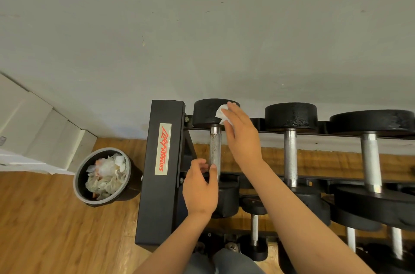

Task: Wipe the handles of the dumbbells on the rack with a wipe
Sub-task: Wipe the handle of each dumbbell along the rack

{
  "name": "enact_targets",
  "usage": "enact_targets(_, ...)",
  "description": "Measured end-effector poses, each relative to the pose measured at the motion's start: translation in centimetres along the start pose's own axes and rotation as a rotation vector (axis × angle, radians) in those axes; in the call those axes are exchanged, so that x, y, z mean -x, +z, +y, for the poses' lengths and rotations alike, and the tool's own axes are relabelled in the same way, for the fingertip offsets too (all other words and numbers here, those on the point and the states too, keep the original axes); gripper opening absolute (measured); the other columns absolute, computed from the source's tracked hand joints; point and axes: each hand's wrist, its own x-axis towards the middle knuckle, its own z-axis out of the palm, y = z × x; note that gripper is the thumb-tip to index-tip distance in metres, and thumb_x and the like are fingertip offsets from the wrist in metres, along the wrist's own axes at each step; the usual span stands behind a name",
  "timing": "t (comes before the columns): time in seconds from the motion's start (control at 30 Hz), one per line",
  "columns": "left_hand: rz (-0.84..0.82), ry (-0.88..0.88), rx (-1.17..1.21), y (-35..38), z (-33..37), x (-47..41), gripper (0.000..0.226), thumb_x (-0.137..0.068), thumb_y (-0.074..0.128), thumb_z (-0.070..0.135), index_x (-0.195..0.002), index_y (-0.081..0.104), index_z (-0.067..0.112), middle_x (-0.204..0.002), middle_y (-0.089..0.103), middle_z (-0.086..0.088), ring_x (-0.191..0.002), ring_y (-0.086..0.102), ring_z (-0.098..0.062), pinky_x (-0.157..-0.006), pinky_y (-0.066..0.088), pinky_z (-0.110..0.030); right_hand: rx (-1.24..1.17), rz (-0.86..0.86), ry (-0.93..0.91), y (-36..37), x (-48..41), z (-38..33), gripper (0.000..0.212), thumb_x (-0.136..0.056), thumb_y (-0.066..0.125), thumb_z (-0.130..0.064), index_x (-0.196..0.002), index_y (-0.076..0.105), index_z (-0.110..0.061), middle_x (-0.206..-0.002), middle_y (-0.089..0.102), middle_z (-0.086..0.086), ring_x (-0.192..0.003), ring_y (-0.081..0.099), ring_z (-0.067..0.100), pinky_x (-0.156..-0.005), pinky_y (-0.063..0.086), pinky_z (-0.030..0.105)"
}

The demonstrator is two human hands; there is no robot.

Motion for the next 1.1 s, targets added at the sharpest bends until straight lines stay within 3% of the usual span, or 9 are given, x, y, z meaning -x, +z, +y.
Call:
enact_targets(0.2,0.001,-0.005,-0.001,0.0,0.0,-0.1,0.021,-0.094,0.054,0.038,-0.113,0.051,0.029,-0.101,0.062,0.016,-0.093,0.057,0.001,-0.069,0.037,-0.008,0.028,0.028,-0.051,0.8,1.4,0.9,0.056,-0.080,0.068,0.010,-0.132,0.056,-0.007,-0.139,0.052,0.012,-0.123,0.055,0.028,-0.096,0.046,0.033)
enact_targets(0.37,-0.005,-0.015,0.008,-0.1,0.0,0.0,0.021,-0.094,0.055,0.037,-0.113,0.052,0.028,-0.101,0.063,0.016,-0.092,0.057,0.003,-0.069,0.037,-0.007,0.068,0.163,-0.075,0.0,-0.4,0.2,0.045,-0.071,0.077,0.008,-0.113,0.068,-0.005,-0.113,0.063,0.015,-0.105,0.062,0.031,-0.072,0.060,0.038)
enact_targets(0.5,-0.006,-0.018,0.010,-0.1,0.2,0.0,0.021,-0.094,0.056,0.036,-0.113,0.052,0.028,-0.101,0.062,0.017,-0.091,0.057,0.004,-0.068,0.037,-0.006,0.040,0.165,-0.082,-0.2,-2.0,-0.2,0.047,-0.076,0.074,0.007,-0.120,0.063,-0.005,-0.120,0.060,0.017,-0.108,0.060,0.032,-0.082,0.056,0.039)
enact_targets(0.6,-0.009,-0.018,0.014,-0.1,0.2,0.0,0.020,-0.095,0.056,0.036,-0.113,0.051,0.029,-0.101,0.062,0.017,-0.091,0.057,0.005,-0.068,0.038,-0.007,0.037,0.086,-0.065,0.5,-1.4,0.2,0.062,-0.073,0.071,0.016,-0.130,0.056,-0.004,-0.130,0.055,0.019,-0.116,0.058,0.035,-0.088,0.054,0.043)
enact_targets(0.7,-0.008,-0.019,0.014,-0.1,0.1,0.0,0.023,-0.094,0.055,0.037,-0.115,0.052,0.027,-0.099,0.062,0.017,-0.091,0.056,0.007,-0.068,0.038,-0.007,0.066,0.037,-0.077,0.9,0.1,0.8,0.068,-0.072,0.065,0.022,-0.134,0.053,-0.004,-0.137,0.052,0.016,-0.126,0.050,0.034,-0.094,0.042,0.031)
enact_targets(0.8,-0.013,-0.009,0.007,-0.1,0.1,0.0,0.023,-0.094,0.055,0.038,-0.114,0.050,0.029,-0.099,0.061,0.017,-0.091,0.056,0.007,-0.068,0.038,-0.007,0.044,0.043,-0.035,0.8,1.2,0.9,0.061,-0.075,0.066,0.019,-0.130,0.057,-0.004,-0.135,0.055,0.014,-0.126,0.050,0.033,-0.098,0.036,0.031)
enact_targets(0.93,-0.012,-0.010,0.008,-0.1,0.1,0.0,0.021,-0.094,0.054,0.038,-0.113,0.050,0.030,-0.100,0.062,0.017,-0.091,0.057,0.005,-0.069,0.038,-0.008,-0.025,0.057,0.028,0.4,1.2,0.5,0.048,-0.079,0.068,0.012,-0.124,0.062,-0.005,-0.129,0.058,0.014,-0.122,0.054,0.032,-0.102,0.040,0.036)
enact_targets(1.1,-0.019,-0.027,0.005,-0.2,0.2,0.0,0.022,-0.094,0.054,0.038,-0.114,0.051,0.028,-0.101,0.062,0.017,-0.092,0.056,0.006,-0.069,0.037,-0.007,-0.085,0.115,0.053,0.2,-1.5,-0.2,0.041,-0.083,0.067,0.008,-0.121,0.065,-0.007,-0.125,0.060,0.013,-0.116,0.057,0.024,-0.102,0.035,0.022)
